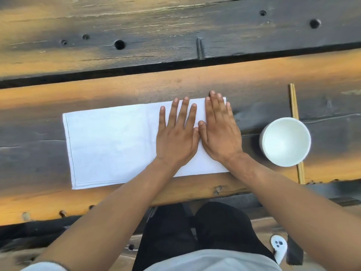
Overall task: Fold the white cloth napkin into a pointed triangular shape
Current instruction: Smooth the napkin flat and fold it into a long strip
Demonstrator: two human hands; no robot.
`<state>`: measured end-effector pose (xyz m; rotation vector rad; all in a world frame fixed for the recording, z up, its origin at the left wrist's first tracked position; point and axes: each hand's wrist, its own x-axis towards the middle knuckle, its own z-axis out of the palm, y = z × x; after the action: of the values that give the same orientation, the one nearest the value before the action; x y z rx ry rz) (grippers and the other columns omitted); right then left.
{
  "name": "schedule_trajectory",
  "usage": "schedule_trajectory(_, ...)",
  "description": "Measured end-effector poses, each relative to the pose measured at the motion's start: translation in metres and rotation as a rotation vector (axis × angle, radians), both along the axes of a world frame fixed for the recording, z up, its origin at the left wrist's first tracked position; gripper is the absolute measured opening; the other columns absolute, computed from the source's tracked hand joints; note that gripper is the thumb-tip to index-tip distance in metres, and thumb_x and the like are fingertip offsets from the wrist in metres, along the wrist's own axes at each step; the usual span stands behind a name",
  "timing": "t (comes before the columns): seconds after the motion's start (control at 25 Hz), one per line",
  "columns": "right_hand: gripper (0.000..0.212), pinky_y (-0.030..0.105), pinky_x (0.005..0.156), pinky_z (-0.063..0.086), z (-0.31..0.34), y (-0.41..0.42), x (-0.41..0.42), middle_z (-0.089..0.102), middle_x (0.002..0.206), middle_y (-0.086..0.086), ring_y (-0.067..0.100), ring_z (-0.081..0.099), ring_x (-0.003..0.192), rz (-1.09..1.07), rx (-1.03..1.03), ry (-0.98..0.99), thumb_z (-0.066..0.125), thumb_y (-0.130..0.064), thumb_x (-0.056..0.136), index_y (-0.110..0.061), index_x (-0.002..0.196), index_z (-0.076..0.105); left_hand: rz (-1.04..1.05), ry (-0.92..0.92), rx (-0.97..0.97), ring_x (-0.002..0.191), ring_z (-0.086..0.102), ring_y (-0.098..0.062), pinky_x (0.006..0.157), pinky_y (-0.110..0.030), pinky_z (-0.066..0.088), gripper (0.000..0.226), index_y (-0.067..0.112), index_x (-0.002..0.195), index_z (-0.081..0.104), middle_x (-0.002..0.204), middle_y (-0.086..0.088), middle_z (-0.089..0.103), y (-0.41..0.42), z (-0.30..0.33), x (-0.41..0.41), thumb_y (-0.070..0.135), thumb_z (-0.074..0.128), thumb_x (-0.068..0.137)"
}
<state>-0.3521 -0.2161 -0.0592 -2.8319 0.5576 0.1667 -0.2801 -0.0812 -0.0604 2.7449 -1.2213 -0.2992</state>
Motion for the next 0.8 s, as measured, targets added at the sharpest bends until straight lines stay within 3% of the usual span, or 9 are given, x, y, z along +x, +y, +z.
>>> schedule_trajectory(0.2, 0.073, 0.046, 0.128, -0.001, 0.0, 0.002, 0.003, 0.0, 0.169, 0.019, 0.032, -0.002, 0.157, -0.015, -0.017, 0.029, 0.034, -0.036, 0.102, 0.0, 0.16, 0.007, 0.086, -0.027, 0.091, 0.16, 0.003, -0.027, 0.126, -0.058, 0.007, 0.063, 0.026, 0.165, 0.015, 0.173, -0.006, 0.006, 0.058, 0.0, 0.03, 0.049, 0.022, 0.107)
schedule_trajectory(0.36, 0.075, 0.049, 0.127, 0.001, 0.003, 0.003, 0.004, 0.002, 0.167, 0.023, 0.036, -0.001, 0.156, -0.005, -0.019, 0.03, 0.034, -0.035, 0.099, 0.003, 0.158, 0.009, 0.24, -0.02, 0.153, 0.16, 0.0, -0.029, 0.126, -0.058, 0.004, 0.064, 0.029, 0.165, 0.012, 0.173, -0.006, 0.003, 0.124, 0.005, 0.055, 0.051, 0.021, 0.106)
schedule_trajectory(0.52, 0.075, 0.048, 0.127, 0.0, 0.006, 0.005, 0.004, 0.003, 0.168, 0.023, 0.035, -0.001, 0.156, -0.018, -0.03, 0.047, 0.031, -0.037, 0.098, 0.003, 0.158, 0.011, 0.456, -0.003, 0.237, 0.159, -0.005, -0.029, 0.126, -0.06, 0.001, 0.066, 0.032, 0.165, 0.0, 0.173, -0.004, -0.004, 0.196, 0.017, 0.083, 0.059, 0.007, 0.105)
schedule_trajectory(0.64, 0.075, 0.049, 0.127, 0.001, 0.006, 0.006, 0.003, 0.003, 0.168, 0.022, 0.034, 0.0, 0.156, -0.023, -0.041, 0.042, 0.029, -0.037, 0.097, 0.003, 0.158, 0.012, 0.5, 0.007, 0.279, 0.159, -0.004, -0.03, 0.126, -0.061, 0.0, 0.073, 0.022, 0.165, 0.002, 0.174, -0.003, -0.001, 0.215, 0.025, 0.091, 0.061, 0.005, 0.104)
schedule_trajectory(0.8, 0.07, 0.049, 0.127, 0.003, 0.007, 0.003, 0.001, 0.008, 0.168, 0.02, 0.032, 0.003, 0.156, -0.012, 0.026, -0.023, 0.038, -0.032, 0.1, 0.002, 0.158, 0.017, 0.456, 0.007, 0.119, 0.159, 0.002, -0.035, 0.127, -0.058, 0.001, 0.078, 0.001, 0.162, 0.014, 0.171, -0.018, 0.008, 0.141, 0.03, 0.063, 0.053, 0.022, 0.105)
